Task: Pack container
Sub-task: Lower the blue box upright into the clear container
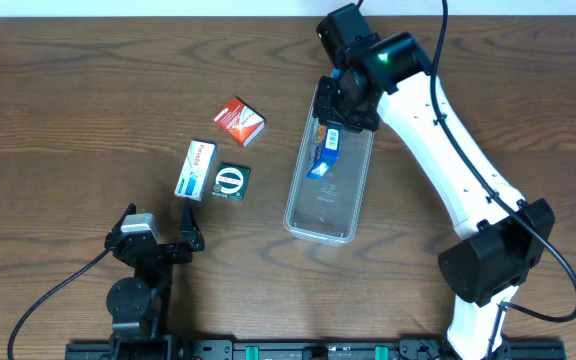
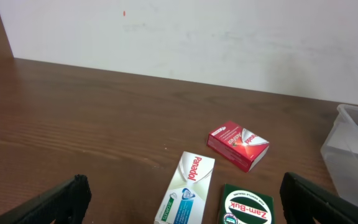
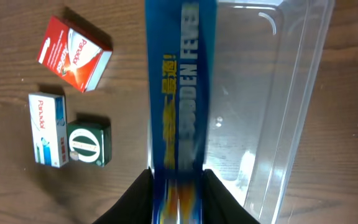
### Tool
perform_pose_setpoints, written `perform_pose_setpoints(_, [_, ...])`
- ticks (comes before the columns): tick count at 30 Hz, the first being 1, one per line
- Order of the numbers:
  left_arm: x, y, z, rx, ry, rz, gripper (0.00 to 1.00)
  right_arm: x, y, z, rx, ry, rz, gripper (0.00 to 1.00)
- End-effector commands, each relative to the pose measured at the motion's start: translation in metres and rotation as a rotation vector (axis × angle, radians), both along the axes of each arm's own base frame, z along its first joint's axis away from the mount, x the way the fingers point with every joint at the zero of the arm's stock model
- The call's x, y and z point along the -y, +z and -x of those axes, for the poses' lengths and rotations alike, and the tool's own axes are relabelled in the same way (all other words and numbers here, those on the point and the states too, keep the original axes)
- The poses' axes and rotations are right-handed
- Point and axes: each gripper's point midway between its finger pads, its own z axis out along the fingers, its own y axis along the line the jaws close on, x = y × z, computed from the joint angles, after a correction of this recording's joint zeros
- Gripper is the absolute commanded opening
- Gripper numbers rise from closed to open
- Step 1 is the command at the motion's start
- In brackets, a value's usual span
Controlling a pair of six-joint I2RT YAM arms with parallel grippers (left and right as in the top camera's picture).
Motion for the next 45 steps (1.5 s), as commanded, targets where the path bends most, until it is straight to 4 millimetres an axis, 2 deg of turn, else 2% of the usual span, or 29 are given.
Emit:
perform_pose_setpoints(1, [-0.002, -0.016, 0.001, -0.048, 0.009, -0.012, 0.98, 0.001, 0.002, -0.004, 0.031, -0.024, 0.018, 0.24])
perform_pose_setpoints(10, [-0.002, -0.016, 0.001, -0.048, 0.009, -0.012, 0.98, -0.002, -0.031, -0.003, -0.002, -0.023, 0.017, 0.24])
perform_pose_setpoints(18, [-0.002, -0.016, 0.001, -0.048, 0.009, -0.012, 0.98, -0.003, -0.036, 0.0, -0.002, 0.05, 0.03, 0.25])
perform_pose_setpoints(25, [-0.002, -0.016, 0.001, -0.048, 0.009, -0.012, 0.98, 0.013, -0.041, 0.015, -0.064, 0.093, 0.102, 0.26])
perform_pose_setpoints(38, [-0.002, -0.016, 0.001, -0.049, 0.009, -0.012, 0.98, 0.042, -0.045, 0.025, -0.105, 0.073, 0.23, 0.33])
perform_pose_setpoints(41, [-0.002, -0.016, 0.001, -0.049, 0.009, -0.012, 0.98, 0.044, -0.05, 0.026, -0.112, 0.072, 0.241, 0.34])
perform_pose_setpoints(45, [-0.002, -0.016, 0.001, -0.048, 0.009, -0.012, 0.98, 0.047, -0.067, 0.031, -0.139, 0.071, 0.253, 0.35])
